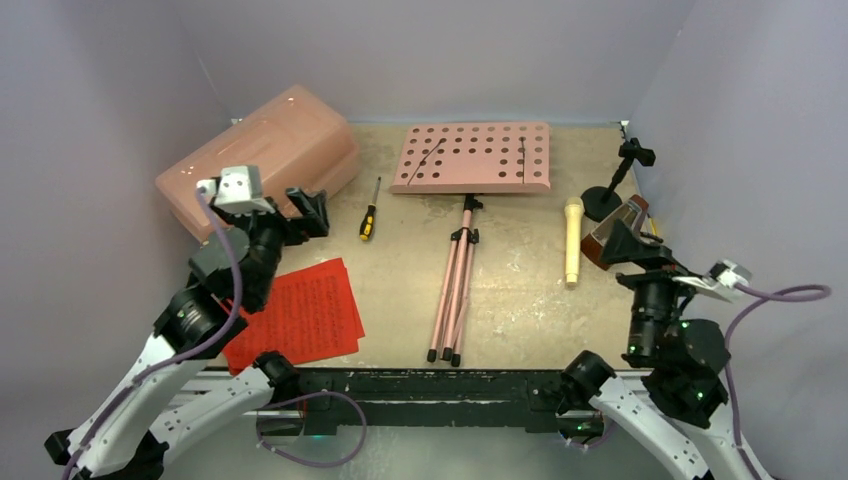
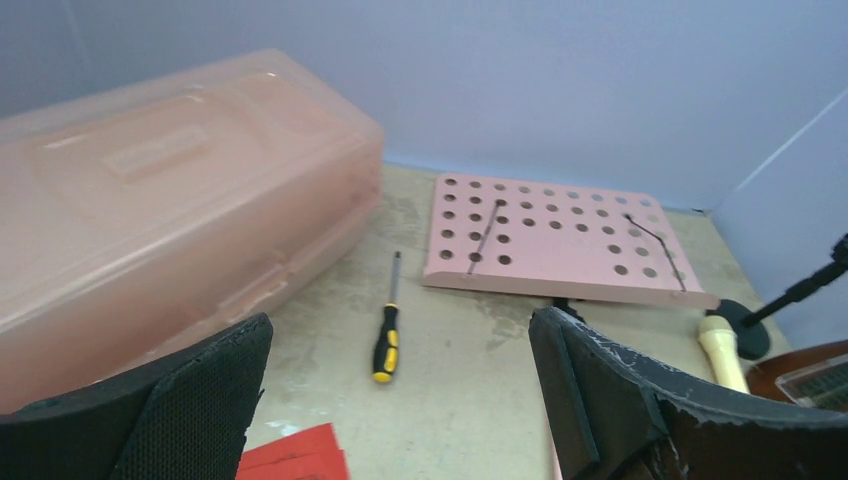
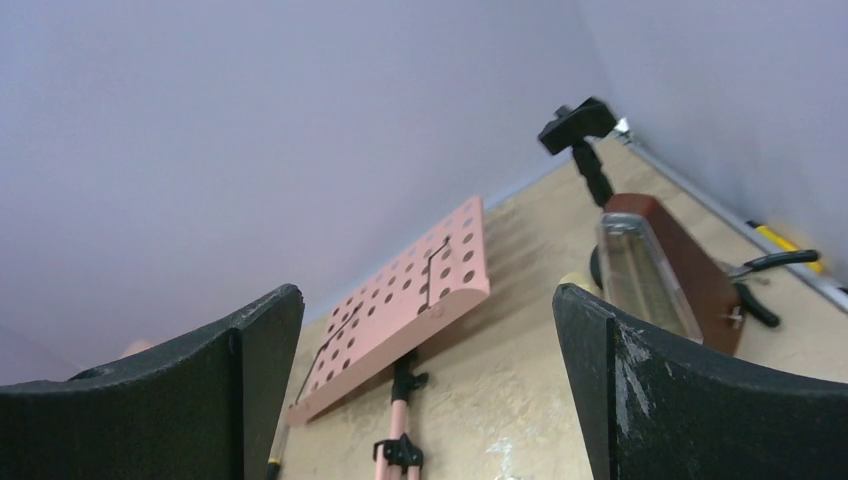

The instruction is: Pack up the instrument practice props

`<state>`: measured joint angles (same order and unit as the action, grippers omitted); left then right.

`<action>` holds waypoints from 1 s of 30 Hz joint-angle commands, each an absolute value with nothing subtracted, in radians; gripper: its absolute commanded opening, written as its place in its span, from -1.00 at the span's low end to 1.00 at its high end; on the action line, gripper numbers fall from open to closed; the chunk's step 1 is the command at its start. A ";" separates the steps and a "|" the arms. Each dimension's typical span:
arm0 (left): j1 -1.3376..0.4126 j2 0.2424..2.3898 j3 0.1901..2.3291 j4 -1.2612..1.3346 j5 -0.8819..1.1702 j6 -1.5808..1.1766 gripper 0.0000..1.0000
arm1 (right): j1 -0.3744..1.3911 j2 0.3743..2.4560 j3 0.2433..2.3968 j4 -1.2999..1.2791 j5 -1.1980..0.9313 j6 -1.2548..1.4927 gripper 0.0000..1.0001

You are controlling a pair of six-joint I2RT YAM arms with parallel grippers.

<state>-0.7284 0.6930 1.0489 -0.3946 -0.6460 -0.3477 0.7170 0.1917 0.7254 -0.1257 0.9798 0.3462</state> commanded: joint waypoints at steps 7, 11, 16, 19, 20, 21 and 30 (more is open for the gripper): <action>-0.724 0.448 0.988 -0.502 -0.838 -0.225 0.99 | 0.715 0.009 0.684 -0.063 1.097 0.088 0.95; -0.723 0.318 0.885 -0.430 -0.878 -0.202 0.99 | 0.716 0.002 0.676 -0.092 1.149 0.123 0.95; -0.709 0.227 0.824 -0.403 -0.918 -0.170 0.99 | 0.715 0.002 0.663 -0.077 1.165 0.117 0.96; -0.687 0.196 0.791 -0.379 -0.903 -0.141 0.99 | 0.715 0.002 0.658 -0.074 1.171 0.116 0.95; -0.677 0.187 0.780 -0.366 -0.888 -0.135 0.99 | 0.716 0.002 0.657 -0.071 1.171 0.114 0.96; -0.667 0.178 0.772 -0.353 -0.868 -0.130 0.99 | 0.715 0.002 0.655 -0.068 1.172 0.111 0.96; -0.579 0.048 0.697 -0.240 -0.774 -0.097 0.99 | 0.715 0.002 0.621 0.028 1.168 0.008 0.96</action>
<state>-0.6067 0.1078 0.7261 -0.3359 -0.8242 -0.1368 0.7139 0.0090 0.6323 -0.0612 1.1435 0.0814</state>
